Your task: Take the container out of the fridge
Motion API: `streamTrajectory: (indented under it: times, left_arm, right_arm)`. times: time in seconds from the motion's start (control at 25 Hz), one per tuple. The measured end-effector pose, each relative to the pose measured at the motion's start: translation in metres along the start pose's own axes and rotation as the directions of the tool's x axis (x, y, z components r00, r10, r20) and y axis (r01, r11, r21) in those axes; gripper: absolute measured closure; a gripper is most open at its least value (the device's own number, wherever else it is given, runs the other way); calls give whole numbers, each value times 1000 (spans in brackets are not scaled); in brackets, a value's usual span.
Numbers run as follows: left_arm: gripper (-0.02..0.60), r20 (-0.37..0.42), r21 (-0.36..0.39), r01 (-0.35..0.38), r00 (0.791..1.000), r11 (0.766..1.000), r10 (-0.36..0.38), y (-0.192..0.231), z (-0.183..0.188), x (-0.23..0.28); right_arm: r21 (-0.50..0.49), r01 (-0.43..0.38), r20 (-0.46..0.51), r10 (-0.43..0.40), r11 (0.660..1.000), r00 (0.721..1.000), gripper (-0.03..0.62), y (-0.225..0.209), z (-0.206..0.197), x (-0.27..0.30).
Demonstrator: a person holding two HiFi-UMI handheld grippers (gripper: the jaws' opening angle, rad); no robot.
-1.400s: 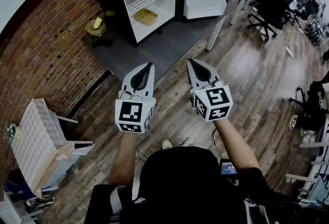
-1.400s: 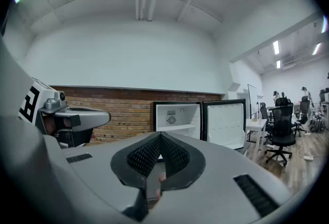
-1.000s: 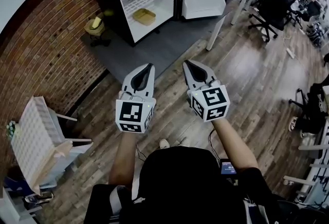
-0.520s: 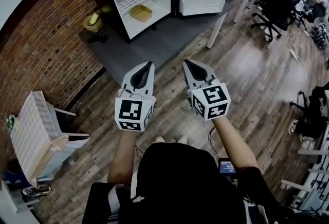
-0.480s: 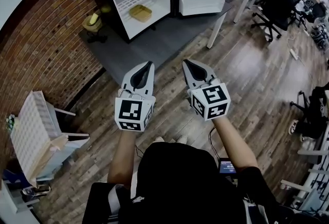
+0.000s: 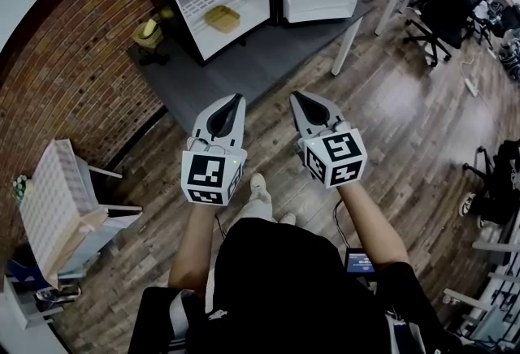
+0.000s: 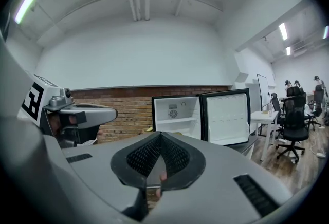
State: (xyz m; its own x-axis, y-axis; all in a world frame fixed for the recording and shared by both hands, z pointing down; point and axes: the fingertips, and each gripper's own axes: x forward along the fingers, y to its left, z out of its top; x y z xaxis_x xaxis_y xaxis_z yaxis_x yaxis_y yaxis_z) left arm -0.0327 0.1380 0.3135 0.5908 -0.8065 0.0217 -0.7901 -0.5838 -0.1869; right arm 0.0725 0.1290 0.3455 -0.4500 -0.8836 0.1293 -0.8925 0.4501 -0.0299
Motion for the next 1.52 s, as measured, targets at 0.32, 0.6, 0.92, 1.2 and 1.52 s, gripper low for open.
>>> streamTrajectory:
  times: [0.32, 0.6, 0.92, 1.2, 1.52]
  left_arm:
    - [568, -3, -6, 4, 1000, 1000, -4, 12, -6, 21]
    - [568, -14, -11, 5, 1000, 1000, -5, 38, -17, 51]
    - [568, -21, -19, 5, 1000, 1000, -6, 70, -25, 102]
    - [568, -22, -30, 16, 1000, 999, -17, 100, -29, 149]
    - [568, -30, -43, 21, 999, 999, -23, 146, -34, 192]
  right_arm:
    - [-1, -11, -17, 11, 1000, 1000, 554, -8, -5, 23]
    - [-4, -13, -29, 13, 1000, 999, 554, -22, -6, 60]
    - [0, -12, -40, 12, 1000, 999, 554, -51, -1, 109]
    - [2, 1, -46, -1, 1000, 999, 554, -80, 12, 156]
    - [1, 4, -62, -4, 1000, 998, 554, -97, 24, 215]
